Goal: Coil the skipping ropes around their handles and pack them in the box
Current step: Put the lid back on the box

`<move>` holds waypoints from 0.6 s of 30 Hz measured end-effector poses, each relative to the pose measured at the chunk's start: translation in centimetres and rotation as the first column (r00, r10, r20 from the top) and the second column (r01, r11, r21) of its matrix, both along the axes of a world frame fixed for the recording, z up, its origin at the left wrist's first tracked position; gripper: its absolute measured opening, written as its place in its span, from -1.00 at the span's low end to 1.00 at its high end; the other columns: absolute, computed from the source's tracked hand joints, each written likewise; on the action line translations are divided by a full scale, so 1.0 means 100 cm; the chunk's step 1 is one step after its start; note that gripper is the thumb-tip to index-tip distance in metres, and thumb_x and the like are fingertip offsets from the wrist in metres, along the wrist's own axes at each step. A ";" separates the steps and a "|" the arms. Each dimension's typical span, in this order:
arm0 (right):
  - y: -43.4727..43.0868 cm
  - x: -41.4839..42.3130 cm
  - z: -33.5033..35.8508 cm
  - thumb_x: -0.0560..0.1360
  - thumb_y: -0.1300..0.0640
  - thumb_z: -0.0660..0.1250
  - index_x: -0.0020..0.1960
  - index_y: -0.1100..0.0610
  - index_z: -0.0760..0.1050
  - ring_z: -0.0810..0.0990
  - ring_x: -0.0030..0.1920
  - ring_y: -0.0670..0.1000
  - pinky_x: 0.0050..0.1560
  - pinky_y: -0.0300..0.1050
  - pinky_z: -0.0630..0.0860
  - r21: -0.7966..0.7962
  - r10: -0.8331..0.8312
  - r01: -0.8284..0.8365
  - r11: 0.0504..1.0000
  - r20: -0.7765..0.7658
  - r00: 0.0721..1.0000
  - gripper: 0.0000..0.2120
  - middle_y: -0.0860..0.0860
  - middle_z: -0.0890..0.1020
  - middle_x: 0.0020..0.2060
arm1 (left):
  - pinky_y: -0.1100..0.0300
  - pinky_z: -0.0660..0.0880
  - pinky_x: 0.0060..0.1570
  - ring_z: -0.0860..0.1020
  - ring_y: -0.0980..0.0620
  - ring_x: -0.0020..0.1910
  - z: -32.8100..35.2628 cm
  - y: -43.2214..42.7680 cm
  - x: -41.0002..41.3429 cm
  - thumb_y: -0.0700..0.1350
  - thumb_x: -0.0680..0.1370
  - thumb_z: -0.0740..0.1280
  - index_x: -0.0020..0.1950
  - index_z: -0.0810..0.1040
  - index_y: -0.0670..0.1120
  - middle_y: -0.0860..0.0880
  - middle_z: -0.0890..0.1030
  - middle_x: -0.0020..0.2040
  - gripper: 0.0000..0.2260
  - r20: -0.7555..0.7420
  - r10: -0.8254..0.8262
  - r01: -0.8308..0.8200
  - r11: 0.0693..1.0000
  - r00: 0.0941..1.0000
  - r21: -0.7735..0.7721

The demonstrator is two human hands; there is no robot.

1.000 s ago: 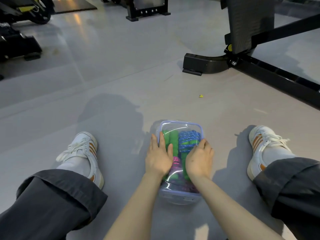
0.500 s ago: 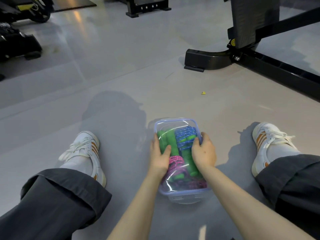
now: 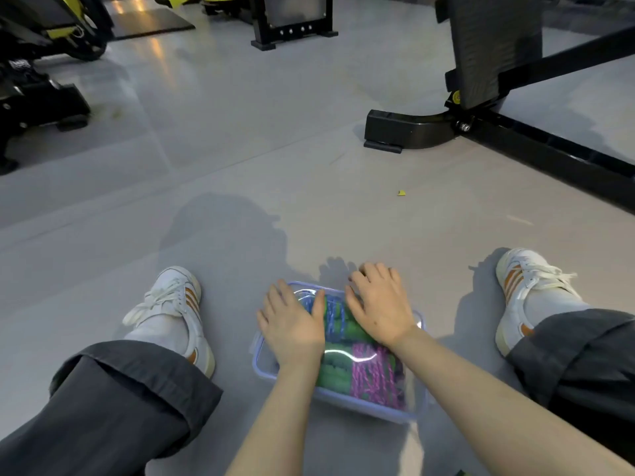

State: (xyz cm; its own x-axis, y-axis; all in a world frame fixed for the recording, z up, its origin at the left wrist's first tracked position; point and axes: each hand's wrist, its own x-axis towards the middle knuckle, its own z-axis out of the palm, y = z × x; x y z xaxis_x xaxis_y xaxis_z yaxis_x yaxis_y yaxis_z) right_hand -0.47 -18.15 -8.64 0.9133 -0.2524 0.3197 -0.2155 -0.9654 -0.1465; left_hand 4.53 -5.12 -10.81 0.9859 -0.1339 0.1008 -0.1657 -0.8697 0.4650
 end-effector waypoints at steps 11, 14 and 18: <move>0.070 -0.070 -0.011 0.45 0.10 0.05 0.14 0.46 0.44 0.48 0.11 0.35 0.16 0.20 0.43 0.634 -0.726 0.610 0.476 -0.108 0.679 -0.52 0.37 0.51 0.11 | -0.04 0.50 -0.03 0.59 -0.29 -0.08 0.006 0.015 -0.039 0.07 0.44 0.46 0.17 0.49 -0.43 -0.37 0.59 -0.03 -0.40 -0.093 0.199 -0.201 0.980 0.975 -0.004; 0.060 -0.062 -0.011 0.47 0.24 0.21 0.11 0.46 0.44 0.51 0.05 0.35 0.08 0.19 0.45 0.601 -0.724 0.626 0.497 -0.110 0.681 -0.68 0.37 0.53 0.03 | 0.05 0.50 -0.22 0.58 -0.24 -0.25 0.003 0.013 -0.040 0.17 0.51 0.26 0.09 0.52 -0.41 -0.31 0.59 -0.16 -0.41 -0.131 0.190 -0.188 0.982 0.973 0.027; 0.044 -0.050 -0.008 0.55 0.14 0.22 0.15 0.43 0.41 0.50 0.07 0.33 0.07 0.12 0.37 0.602 -0.731 0.641 0.477 -0.132 0.669 -0.65 0.35 0.53 0.06 | 0.07 0.47 -0.27 0.55 -0.22 -0.30 0.001 0.008 -0.038 0.13 0.45 0.37 0.01 0.54 -0.39 -0.27 0.57 -0.23 -0.46 -0.168 0.243 -0.241 0.970 0.956 0.028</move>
State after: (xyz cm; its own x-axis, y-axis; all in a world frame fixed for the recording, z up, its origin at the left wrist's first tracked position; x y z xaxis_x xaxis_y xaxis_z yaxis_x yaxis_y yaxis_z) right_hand -5.45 -13.79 -9.40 0.3291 -0.9441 -0.0208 -0.7074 -0.2319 -0.6677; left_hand 0.78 -4.34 -10.72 0.9914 0.1106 -0.0698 0.1304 -0.8775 0.4616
